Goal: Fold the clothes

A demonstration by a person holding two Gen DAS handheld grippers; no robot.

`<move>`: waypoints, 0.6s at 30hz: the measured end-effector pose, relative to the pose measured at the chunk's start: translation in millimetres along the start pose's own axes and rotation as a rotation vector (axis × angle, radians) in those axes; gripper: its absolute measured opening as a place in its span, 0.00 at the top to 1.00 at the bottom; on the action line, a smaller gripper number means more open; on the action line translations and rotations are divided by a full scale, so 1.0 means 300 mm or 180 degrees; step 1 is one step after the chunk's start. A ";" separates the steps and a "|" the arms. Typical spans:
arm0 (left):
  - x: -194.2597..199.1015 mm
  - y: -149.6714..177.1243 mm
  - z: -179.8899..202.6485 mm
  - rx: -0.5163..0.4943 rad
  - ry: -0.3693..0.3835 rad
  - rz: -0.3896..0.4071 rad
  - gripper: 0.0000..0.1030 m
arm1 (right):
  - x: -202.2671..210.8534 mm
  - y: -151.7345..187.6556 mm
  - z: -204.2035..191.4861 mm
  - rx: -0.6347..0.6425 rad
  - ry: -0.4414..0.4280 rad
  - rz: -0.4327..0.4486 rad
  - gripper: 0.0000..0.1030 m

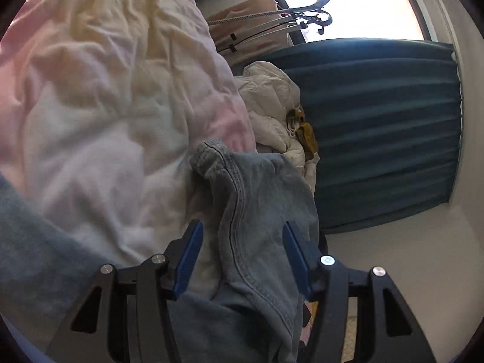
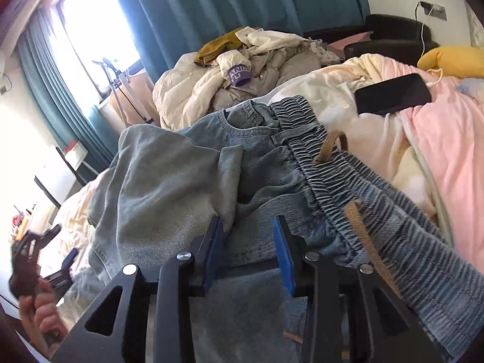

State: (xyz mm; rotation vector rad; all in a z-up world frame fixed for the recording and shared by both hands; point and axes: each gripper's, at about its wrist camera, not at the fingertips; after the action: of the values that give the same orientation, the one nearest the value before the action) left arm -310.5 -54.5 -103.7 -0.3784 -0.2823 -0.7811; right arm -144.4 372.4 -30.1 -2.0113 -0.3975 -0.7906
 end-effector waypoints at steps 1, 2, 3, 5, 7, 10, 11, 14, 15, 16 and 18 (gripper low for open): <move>-0.035 -0.014 -0.002 0.0036 -0.0035 0.0001 0.46 | -0.010 -0.003 -0.003 0.0016 -0.0022 0.0001 0.66; -0.069 -0.026 -0.004 0.0063 -0.0065 0.0007 0.46 | -0.017 -0.004 -0.006 0.0038 -0.0037 0.0018 0.66; -0.099 -0.039 -0.004 0.0073 -0.0105 0.0008 0.46 | -0.026 -0.005 -0.008 0.0056 -0.0047 0.0034 0.65; -0.156 -0.066 -0.001 0.0066 -0.0203 0.0000 0.46 | -0.047 -0.007 -0.009 0.0074 -0.0064 0.0038 0.64; -0.196 -0.097 -0.001 0.0059 -0.0302 0.0025 0.46 | -0.064 -0.004 -0.002 0.0032 -0.0087 0.0007 0.63; -0.226 -0.152 0.013 0.0000 -0.0455 0.0096 0.46 | -0.092 -0.001 0.014 -0.0065 -0.0120 -0.0038 0.63; -0.231 -0.169 0.026 -0.0037 -0.0458 0.0127 0.49 | -0.100 0.000 0.020 -0.0090 -0.0123 -0.0040 0.63; -0.245 -0.201 0.111 -0.0402 -0.0631 0.0106 0.69 | -0.120 -0.001 0.038 -0.0147 -0.0109 -0.0016 0.63; -0.240 -0.211 0.148 -0.0547 -0.0694 0.0132 0.75 | -0.125 -0.002 0.041 -0.0156 -0.0106 0.0001 0.63; -0.229 -0.223 0.186 -0.0676 -0.0724 0.0184 0.78 | -0.128 -0.003 0.041 -0.0149 -0.0102 0.0025 0.63; -0.199 -0.251 0.262 -0.0894 -0.0763 0.0307 0.90 | -0.131 -0.003 0.037 -0.0117 -0.0088 0.0068 0.63</move>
State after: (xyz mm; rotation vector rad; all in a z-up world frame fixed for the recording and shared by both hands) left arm -414.1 -32.1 -39.2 -0.7483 -0.3769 -0.6817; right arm -169.9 383.4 -60.2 -2.0594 -0.3792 -0.7626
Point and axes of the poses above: each gripper's, at about its wrist camera, not at the fingertips, and x roughly against the way its jaws point, z to its right, y to its underside, and after that the axes turned 2 degrees about -x, right-handed
